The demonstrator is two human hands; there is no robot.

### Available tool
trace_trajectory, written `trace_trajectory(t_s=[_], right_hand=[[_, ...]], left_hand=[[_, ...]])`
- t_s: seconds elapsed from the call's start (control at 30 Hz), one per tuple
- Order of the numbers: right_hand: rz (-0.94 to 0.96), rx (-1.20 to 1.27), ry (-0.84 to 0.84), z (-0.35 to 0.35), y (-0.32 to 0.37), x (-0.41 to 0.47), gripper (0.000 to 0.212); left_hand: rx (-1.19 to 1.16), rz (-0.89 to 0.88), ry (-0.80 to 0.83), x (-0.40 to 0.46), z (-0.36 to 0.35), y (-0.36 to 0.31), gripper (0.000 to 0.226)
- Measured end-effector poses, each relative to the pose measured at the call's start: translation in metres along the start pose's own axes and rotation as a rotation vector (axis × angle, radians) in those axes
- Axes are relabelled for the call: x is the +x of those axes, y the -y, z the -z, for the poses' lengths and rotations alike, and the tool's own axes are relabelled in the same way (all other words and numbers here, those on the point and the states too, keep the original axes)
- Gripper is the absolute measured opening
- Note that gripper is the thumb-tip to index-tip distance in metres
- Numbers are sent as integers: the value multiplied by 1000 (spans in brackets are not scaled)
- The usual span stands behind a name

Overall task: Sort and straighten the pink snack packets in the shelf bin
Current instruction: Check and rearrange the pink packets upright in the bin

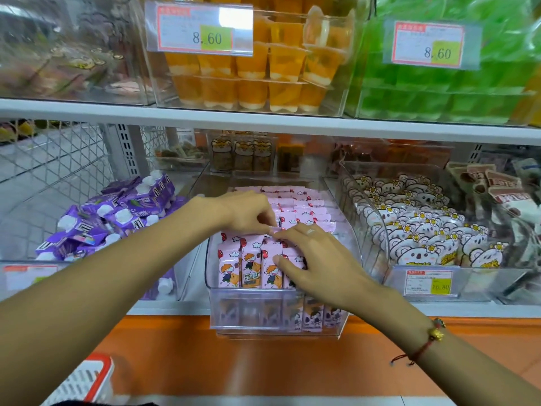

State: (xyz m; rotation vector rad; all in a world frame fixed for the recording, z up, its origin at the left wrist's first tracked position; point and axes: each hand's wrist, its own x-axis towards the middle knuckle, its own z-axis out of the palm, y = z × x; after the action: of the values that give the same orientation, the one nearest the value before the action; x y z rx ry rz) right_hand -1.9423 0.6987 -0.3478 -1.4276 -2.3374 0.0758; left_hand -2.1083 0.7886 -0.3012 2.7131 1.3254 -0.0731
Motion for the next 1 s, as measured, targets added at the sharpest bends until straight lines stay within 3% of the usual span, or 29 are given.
trace_trajectory(t_s=[0.23,0.43,0.6,0.7,0.87,1.0], right_hand=[[27,-81,-73,13,7,-7,42],[47,-161,60,15,6,-17,42],[46,-183,65,12,5,-17,41],[49,-179,64,12,5,-17,39],[47,-159,68,13,2,-16,40],[44,-136,55,12,3,-14,39]], left_hand=[[-104,33,-311,-25,3,-4,24],[64,5,-177,-32,0,-17,26],[-52,98,-266,-34,-7,-22,15],[-212,165,-412,-39,-4,-21,10],[-674,228,-768,-45,3,-24,10],[-817,218,-1110,-59,-4,-30,7]])
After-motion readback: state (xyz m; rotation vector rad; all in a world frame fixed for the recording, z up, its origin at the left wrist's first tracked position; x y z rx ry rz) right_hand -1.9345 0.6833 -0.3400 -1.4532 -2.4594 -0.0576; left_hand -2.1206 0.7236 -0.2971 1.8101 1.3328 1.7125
